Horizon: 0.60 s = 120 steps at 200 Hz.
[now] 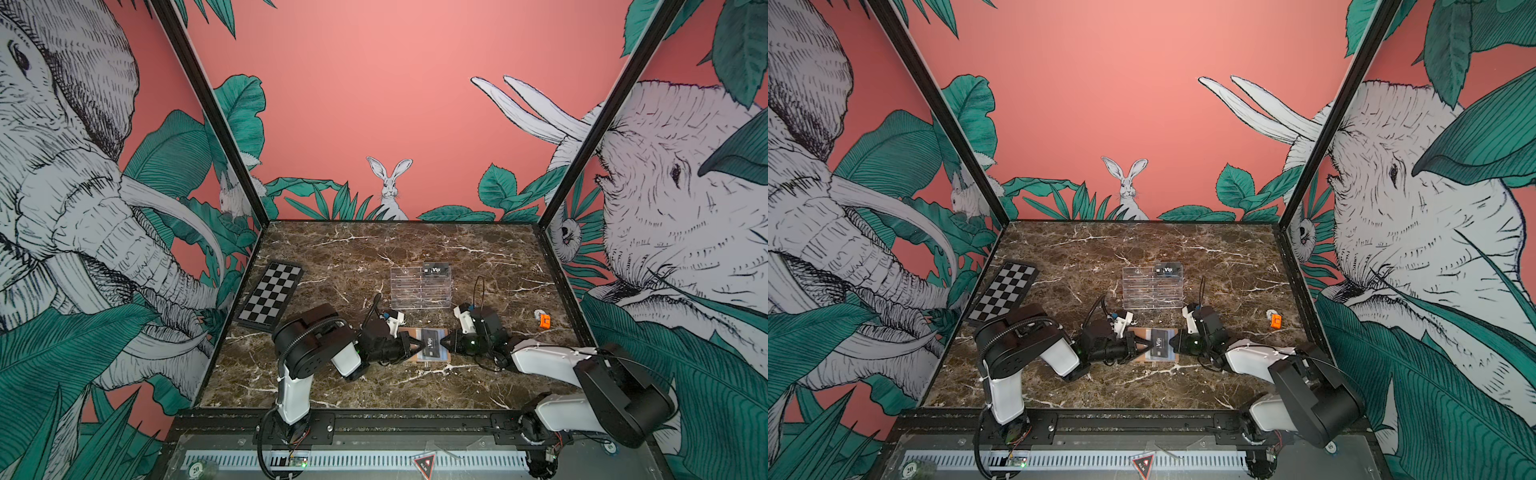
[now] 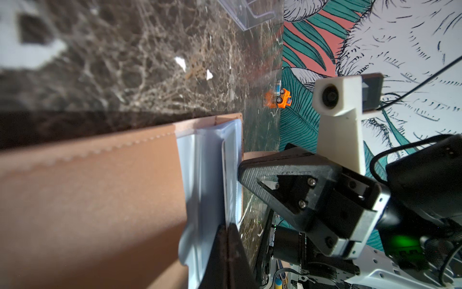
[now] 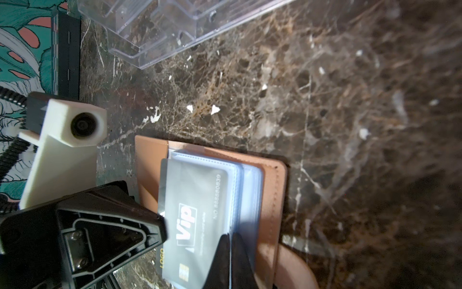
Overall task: Take the credit cards out of the card holder
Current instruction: Take out the credit card from the card slot.
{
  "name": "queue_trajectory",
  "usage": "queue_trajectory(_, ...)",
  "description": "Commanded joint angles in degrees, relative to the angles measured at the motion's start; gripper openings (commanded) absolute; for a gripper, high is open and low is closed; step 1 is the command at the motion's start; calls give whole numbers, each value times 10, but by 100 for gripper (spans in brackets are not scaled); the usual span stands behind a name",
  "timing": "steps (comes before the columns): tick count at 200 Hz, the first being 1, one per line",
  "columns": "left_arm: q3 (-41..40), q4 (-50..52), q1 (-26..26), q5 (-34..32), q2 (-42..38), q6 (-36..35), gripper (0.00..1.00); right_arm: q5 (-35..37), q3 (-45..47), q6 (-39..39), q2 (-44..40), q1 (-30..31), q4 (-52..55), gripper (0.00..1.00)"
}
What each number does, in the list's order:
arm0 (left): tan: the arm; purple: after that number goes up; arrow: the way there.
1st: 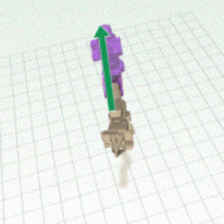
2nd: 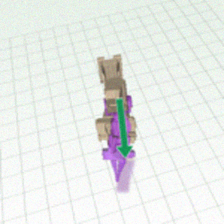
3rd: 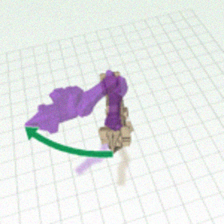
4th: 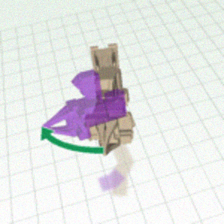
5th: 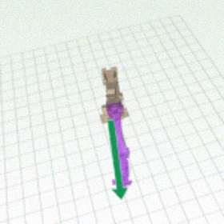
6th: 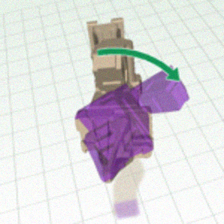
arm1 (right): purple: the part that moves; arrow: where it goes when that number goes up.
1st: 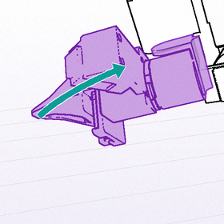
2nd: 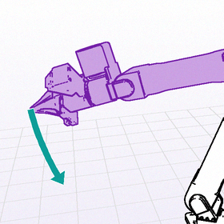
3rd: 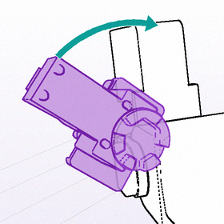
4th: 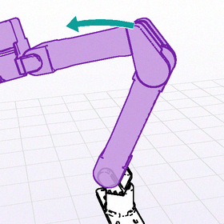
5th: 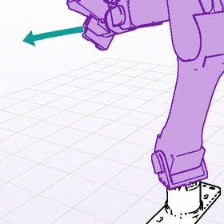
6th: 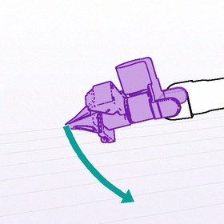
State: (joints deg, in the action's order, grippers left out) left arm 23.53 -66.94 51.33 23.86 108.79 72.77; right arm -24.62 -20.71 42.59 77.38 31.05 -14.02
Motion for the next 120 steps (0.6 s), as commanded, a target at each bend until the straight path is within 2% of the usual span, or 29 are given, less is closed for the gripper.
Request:
queue_trajectory(1,-17,37,-3,-19,-20,-13,0,19,-11,-16,-6,4,39,7)
queue_trajectory(52,-17,100,-10,-20,-57,-38,0,28,-14,-24,-14,5,60,6)
queue_trajectory(95,-14,111,-10,-17,-60,-43,0,28,-14,-28,-37,4,64,5)
queue_trajectory(120,-11,84,-10,-9,-45,-37,0,12,-16,-25,-54,5,51,12)
